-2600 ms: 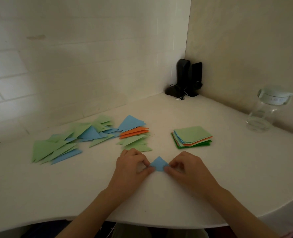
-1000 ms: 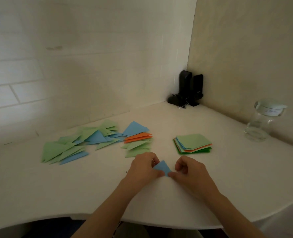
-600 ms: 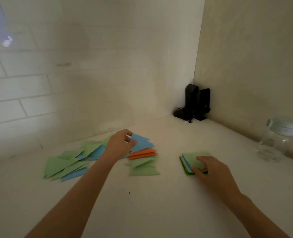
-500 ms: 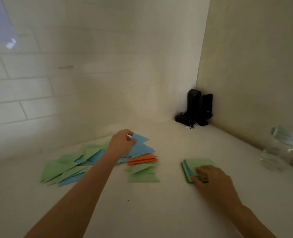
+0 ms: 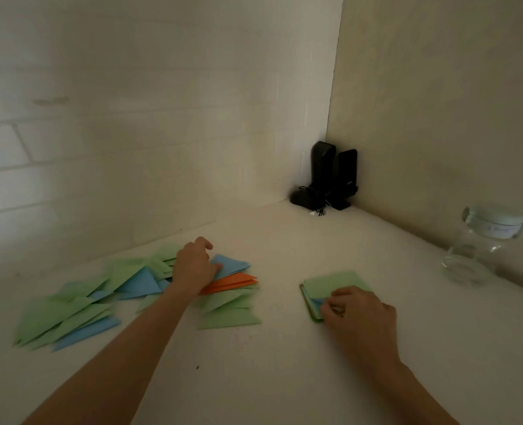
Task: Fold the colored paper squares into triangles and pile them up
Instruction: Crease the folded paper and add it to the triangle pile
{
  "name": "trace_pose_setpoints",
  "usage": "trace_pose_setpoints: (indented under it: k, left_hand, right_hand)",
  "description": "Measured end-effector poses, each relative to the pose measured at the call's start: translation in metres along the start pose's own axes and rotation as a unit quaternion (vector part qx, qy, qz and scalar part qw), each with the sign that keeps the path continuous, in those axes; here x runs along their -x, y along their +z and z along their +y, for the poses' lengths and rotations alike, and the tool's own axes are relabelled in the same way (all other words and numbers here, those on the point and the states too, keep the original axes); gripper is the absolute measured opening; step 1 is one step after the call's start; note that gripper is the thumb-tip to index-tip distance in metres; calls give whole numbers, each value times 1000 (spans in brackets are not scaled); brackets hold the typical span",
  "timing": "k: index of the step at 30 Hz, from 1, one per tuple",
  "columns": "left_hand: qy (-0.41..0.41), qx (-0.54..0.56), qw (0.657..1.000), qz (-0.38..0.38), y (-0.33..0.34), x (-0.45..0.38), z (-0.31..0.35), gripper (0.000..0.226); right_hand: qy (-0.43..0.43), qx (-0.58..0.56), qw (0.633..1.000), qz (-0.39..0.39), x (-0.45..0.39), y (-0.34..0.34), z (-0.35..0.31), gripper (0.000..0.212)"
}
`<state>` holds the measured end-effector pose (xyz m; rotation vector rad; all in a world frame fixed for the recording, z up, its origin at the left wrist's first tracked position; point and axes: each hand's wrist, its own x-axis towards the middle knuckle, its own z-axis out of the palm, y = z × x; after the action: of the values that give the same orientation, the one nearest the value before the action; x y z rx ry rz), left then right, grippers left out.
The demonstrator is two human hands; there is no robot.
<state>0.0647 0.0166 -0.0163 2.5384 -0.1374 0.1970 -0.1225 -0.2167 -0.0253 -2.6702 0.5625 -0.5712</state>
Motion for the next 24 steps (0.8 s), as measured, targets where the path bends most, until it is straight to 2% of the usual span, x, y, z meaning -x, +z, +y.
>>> trace_pose_setpoints:
  k: [3,5,7,10,12,14,16,21,24]
  left_hand:
    - [42,34,997,61,2,5,-1,48]
    - [95,79,986,110,0,12,4,41]
    - [146,120,974,128,-4,23,15,31]
    - [237,151,954,105,-12,50,36,22]
    - [303,147,938,78,-18,75,45,18]
    - [357,139,923,43,-20,99,49,17]
    - [390,121,913,19,-14,118,47,17]
    - [380,111,918,-34,0,144,35,19]
    - [375,114,919,-49,-1,158,28,23]
  right_hand:
    - [92,-91,991,-31,-5,-7,-3,18]
    - [128,-124,982,-63,-9,-11,-6,18]
    - [146,-164,973,-67,-11,-14,-8,18]
    - [105,-182,977,33,-5,-15,-7,11]
    - [16,-140,984,108,6,-19,-8,2]
    - [-63,-84,983,150,19,-22,-10,7]
    - [-91,-58,983,148,28,-24,-10,12]
    - [-13,-114,993,24,38,-23,-4,24]
    - [-46,-146,987,48,47,-29,-4,27]
